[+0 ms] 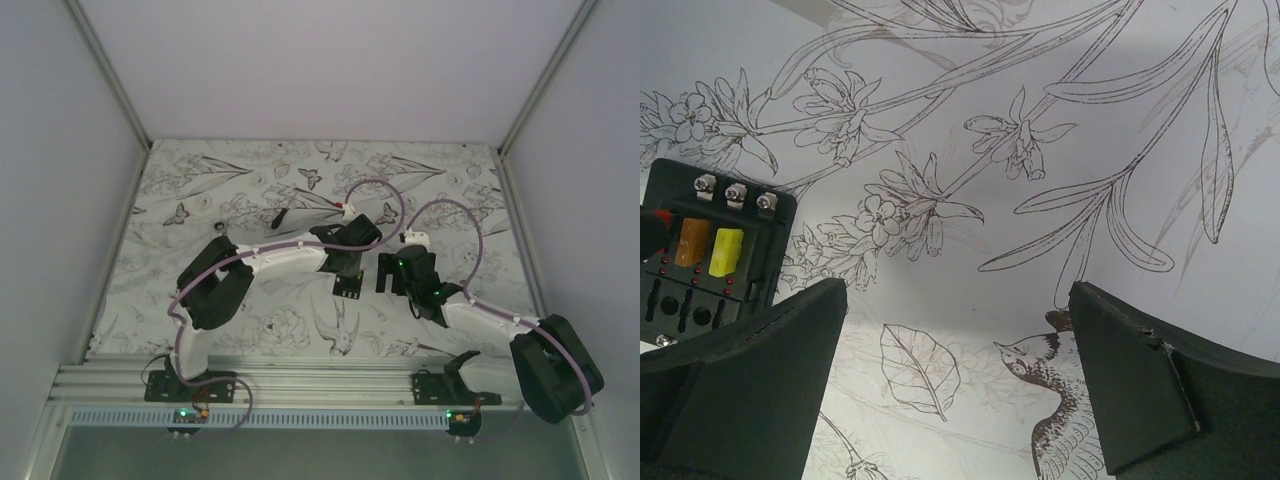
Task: Snap on the fuse box
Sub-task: Install the fuse at the fuse box base.
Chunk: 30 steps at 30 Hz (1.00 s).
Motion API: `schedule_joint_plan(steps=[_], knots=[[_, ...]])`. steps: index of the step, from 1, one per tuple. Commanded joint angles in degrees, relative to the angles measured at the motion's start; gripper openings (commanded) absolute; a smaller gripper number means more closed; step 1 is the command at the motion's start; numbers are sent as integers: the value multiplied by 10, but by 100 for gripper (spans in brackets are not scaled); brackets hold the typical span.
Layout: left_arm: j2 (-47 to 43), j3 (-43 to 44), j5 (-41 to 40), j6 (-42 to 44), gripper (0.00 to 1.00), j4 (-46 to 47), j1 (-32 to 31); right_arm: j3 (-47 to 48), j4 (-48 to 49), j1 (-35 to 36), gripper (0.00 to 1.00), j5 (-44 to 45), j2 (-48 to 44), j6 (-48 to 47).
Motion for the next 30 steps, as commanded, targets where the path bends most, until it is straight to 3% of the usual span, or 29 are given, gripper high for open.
schedule_joint_plan(steps=[1,10,19,30], knots=[[11,-49,4,-2,0,-48,-3,23,13,-3,100,-4,3,-7],[-11,-63,2,11,0,-91,-13,25,13,-3,100,-8,7,-7],[26,20,3,-3,0,-158,-13,26,11,-3,100,-10,7,-8],[58,33,-14,-36,0,-165,-12,27,11,-3,100,-14,8,-9]])
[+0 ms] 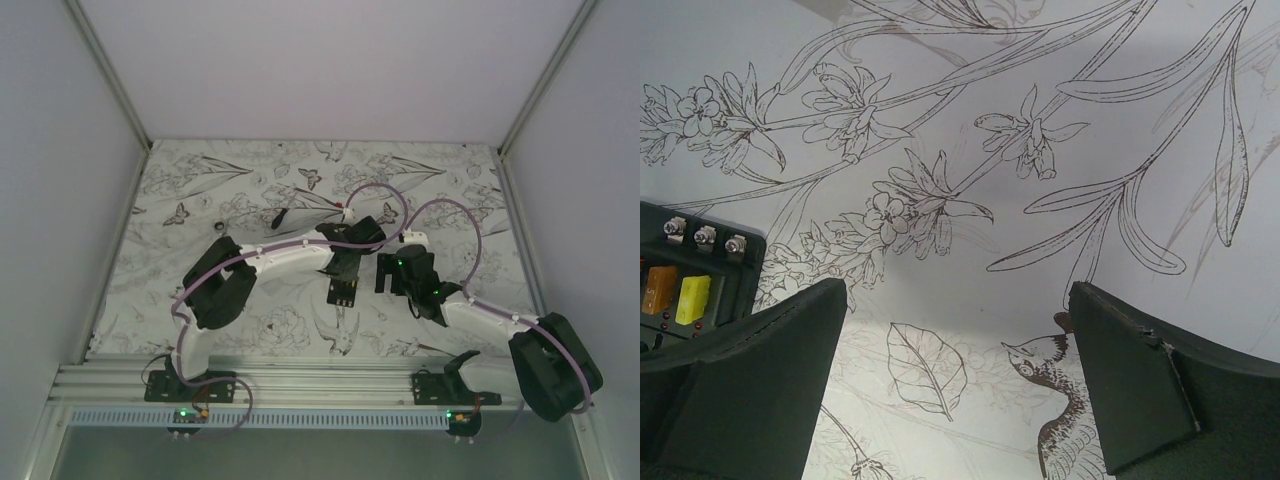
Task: Snap on the fuse box
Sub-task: Install the fuse at the fuse box base.
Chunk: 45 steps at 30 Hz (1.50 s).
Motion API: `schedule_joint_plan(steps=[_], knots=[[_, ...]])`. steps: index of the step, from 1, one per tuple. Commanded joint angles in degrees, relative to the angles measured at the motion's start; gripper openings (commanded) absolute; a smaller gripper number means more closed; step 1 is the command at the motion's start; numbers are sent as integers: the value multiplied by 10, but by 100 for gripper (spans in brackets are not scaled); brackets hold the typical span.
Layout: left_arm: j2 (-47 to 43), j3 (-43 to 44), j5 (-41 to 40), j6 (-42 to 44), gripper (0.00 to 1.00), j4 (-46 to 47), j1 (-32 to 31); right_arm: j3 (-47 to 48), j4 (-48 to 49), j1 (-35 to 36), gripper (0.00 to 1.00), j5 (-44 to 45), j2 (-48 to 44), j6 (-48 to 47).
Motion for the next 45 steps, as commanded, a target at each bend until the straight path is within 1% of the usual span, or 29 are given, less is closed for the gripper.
schedule_joint_plan(steps=[1,7,11,16,21,25,29,35,45], knots=[[50,-5,-12,-14,0,-55,-2,22,11,-3,100,-2,2,-7],[59,1,-19,-69,0,-52,-2,23,12,-3,100,-2,6,-6],[51,-13,-41,-92,0,-52,-3,24,12,-3,100,-2,8,-6],[26,-38,-61,-97,0,-49,-2,24,13,-3,100,-4,10,-7],[11,-62,-48,-97,0,-29,5,24,12,-3,100,-4,9,-7],[11,-64,-37,-75,0,-22,4,24,12,-3,100,-4,7,-7],[17,-63,-36,-65,0,-24,-5,24,12,-3,100,-4,8,-7],[29,-64,-34,-93,0,-24,-9,25,12,-3,100,-4,10,-7],[85,-76,-22,-113,0,-42,-15,24,11,-3,100,-4,8,-7]])
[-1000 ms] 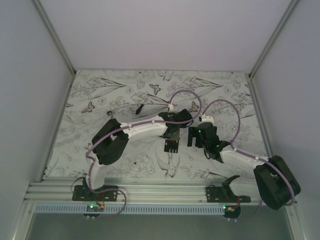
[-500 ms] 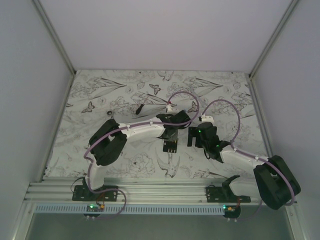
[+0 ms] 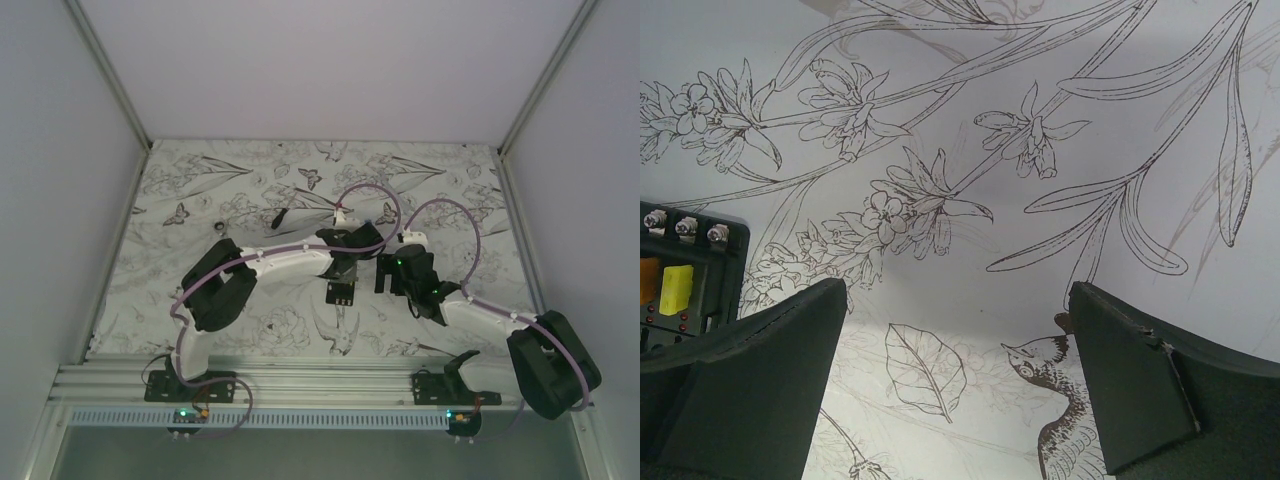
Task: Snap on the fuse box
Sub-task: Install the fuse at the fuse box base.
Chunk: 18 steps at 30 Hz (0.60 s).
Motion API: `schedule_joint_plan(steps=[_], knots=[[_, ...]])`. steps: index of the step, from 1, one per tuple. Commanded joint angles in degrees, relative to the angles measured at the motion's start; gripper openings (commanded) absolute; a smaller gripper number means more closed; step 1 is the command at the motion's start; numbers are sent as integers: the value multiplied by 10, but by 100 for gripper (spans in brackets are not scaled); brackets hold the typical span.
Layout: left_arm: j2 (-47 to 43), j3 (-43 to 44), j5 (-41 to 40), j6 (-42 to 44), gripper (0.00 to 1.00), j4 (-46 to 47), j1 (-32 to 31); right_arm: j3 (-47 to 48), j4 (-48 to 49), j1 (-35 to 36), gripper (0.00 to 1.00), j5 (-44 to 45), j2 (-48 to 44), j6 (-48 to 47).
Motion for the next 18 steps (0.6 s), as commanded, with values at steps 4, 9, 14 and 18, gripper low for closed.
schedule_joint_plan(steps=[4,9,14,18], knots=[[63,-59,15,-31,0,-58,-5,22,10,-3,100,-6,-4,-7],[14,-38,-9,-19,6,-60,-5,20,11,-3,100,-7,-8,-6],[-15,-1,-26,-5,15,-61,-5,19,11,-3,100,-9,-14,-5],[-34,15,-39,3,22,-61,-5,18,10,-3,100,-9,-17,-5]])
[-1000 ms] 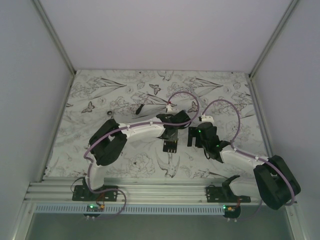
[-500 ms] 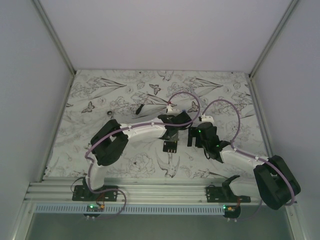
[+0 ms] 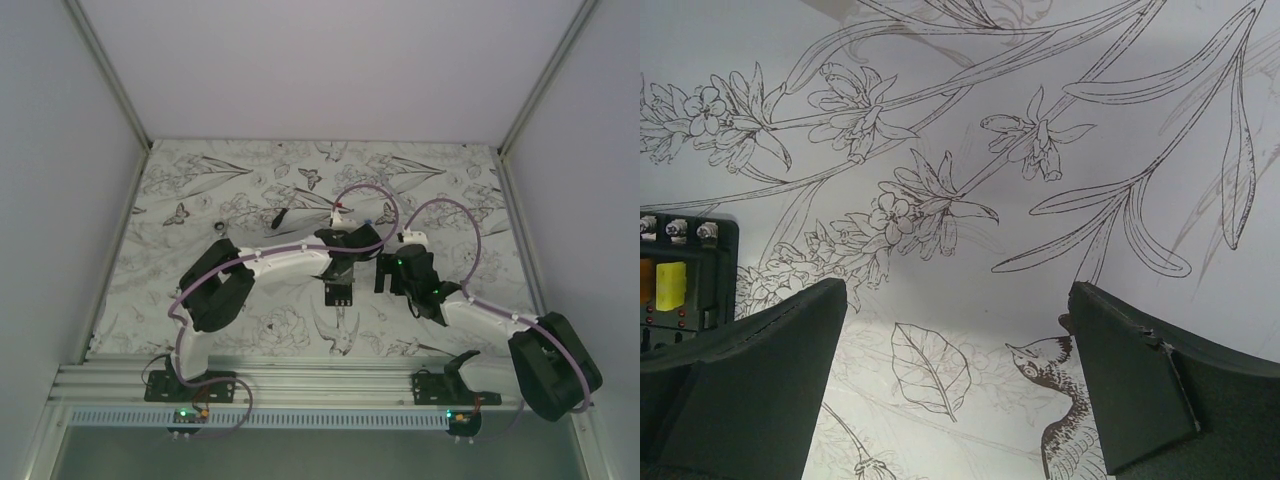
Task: Snap on the fuse box
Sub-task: Install the fuse at the fuse box base.
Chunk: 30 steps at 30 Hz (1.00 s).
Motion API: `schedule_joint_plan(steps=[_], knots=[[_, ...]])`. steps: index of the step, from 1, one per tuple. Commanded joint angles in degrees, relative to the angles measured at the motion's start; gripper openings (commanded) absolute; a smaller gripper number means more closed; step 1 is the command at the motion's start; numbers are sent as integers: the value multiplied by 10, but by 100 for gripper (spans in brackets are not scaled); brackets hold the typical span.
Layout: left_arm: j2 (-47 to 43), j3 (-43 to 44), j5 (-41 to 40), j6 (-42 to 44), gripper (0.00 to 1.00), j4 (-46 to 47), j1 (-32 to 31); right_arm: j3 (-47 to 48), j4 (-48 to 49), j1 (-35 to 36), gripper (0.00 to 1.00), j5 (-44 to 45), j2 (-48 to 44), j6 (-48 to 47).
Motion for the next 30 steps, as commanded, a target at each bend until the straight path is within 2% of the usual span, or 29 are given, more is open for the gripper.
schedule_joint_plan(steps=[1,8,13,15,17,20,25,30], knots=[[-25,21,-23,14,23,-41,-5,18,9,-3,100,-5,-14,-6],[-87,-5,-25,14,40,-38,-5,17,20,-1,100,-38,-27,-13],[-159,-79,-11,27,56,-19,11,50,-1,26,96,-69,-29,-14],[-188,-125,10,24,61,3,28,77,-27,46,91,-69,-18,-16],[-216,-174,30,19,67,25,48,106,-51,66,80,-67,-6,-8],[-253,-232,45,19,69,50,75,140,-76,94,66,-57,17,11],[-290,-294,69,24,75,67,114,211,-133,134,50,-36,82,38],[-323,-339,84,27,83,89,133,265,-166,168,40,-10,137,66]])
